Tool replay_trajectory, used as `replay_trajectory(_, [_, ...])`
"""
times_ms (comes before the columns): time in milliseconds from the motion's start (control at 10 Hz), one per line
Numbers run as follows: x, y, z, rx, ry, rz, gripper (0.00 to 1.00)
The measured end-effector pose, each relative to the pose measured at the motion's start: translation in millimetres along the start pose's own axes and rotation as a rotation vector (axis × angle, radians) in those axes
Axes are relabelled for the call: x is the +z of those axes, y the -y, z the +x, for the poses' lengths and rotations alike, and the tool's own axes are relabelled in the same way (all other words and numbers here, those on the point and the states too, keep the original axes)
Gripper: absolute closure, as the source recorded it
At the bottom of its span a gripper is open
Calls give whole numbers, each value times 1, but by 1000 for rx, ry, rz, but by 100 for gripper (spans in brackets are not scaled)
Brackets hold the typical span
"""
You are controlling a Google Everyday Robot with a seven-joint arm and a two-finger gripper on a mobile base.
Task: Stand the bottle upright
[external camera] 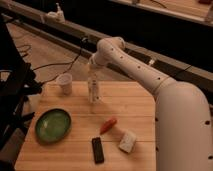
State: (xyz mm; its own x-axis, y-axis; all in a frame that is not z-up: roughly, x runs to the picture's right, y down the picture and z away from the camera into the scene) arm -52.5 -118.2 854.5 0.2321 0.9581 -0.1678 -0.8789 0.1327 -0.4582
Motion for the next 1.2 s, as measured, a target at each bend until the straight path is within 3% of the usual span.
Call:
replay_trajectory(400, [8,18,-12,28,42,38,100])
replay_trajectory(800, [23,30,-23,61,101,39,100])
replay_trajectory(1200, [23,22,-32,26,146,43,100])
